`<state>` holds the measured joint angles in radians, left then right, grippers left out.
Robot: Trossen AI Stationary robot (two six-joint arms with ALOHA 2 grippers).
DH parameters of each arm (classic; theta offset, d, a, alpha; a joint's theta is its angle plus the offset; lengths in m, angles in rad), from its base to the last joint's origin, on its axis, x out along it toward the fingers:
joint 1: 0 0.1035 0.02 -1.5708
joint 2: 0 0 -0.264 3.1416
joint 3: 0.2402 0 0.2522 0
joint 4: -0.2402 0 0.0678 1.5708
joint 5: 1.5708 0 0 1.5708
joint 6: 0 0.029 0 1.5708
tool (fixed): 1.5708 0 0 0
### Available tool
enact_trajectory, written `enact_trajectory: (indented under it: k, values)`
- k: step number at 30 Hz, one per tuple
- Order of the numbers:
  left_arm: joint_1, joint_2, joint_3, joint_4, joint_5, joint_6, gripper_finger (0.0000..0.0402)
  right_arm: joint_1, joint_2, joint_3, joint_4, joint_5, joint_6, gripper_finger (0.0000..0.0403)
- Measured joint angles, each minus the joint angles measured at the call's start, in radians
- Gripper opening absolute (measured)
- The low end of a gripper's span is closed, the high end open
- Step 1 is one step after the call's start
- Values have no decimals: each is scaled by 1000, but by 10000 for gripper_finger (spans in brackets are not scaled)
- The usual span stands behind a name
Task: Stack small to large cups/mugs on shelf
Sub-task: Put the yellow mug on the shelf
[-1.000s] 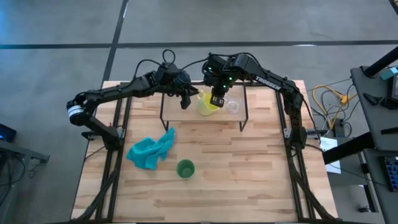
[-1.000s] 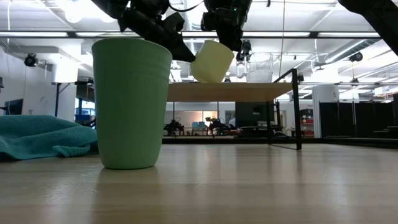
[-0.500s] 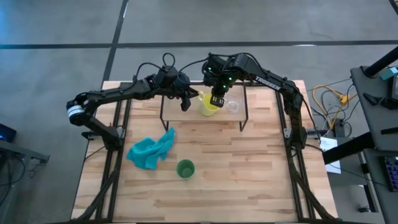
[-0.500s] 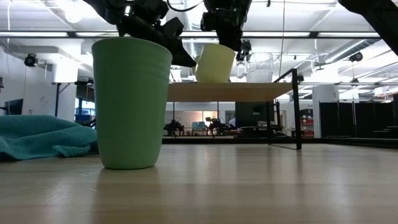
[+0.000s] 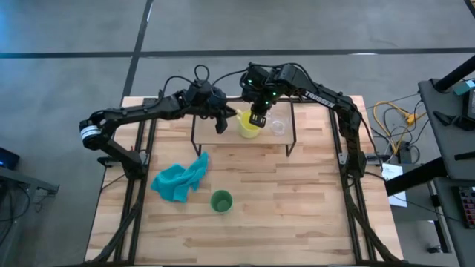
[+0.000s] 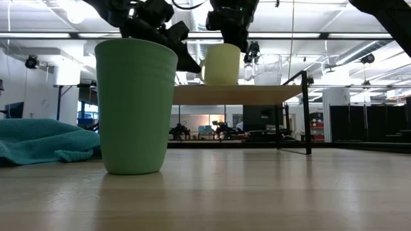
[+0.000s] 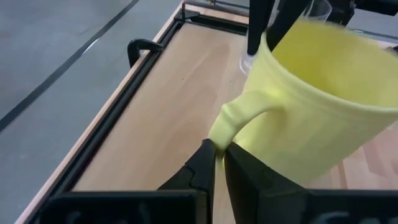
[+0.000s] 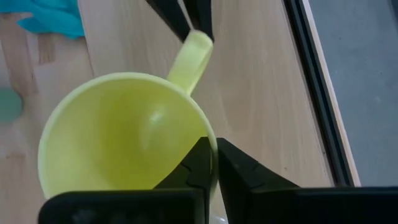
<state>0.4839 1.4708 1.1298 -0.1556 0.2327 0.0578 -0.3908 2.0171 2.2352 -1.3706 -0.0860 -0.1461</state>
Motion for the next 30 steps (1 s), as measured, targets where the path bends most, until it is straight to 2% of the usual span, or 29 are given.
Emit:
enact_trajectory:
  k: [7,30]
  values:
    - [-1,1,-38,25,2,-26,13,1,0,3,1,-2,5,28]
    - [-1,1,-47,28,0,-27,13,2,0,2,6,0,15,29]
